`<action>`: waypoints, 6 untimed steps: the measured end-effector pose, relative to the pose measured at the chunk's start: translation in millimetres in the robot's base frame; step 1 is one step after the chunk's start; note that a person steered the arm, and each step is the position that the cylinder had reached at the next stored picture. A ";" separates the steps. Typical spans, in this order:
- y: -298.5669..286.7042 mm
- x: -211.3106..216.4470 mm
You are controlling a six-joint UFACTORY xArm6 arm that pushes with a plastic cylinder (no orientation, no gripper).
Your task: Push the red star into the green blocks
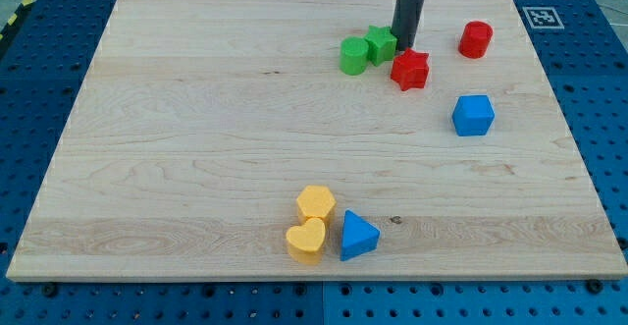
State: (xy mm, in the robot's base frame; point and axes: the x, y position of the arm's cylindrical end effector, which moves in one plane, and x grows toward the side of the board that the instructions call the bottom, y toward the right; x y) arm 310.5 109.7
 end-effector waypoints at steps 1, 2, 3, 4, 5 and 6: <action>-14.4 0.0; -24.3 0.0; -24.8 -0.5; -19.9 -1.0; 2.8 -1.0; 26.7 1.1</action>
State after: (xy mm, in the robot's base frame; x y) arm 311.6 136.4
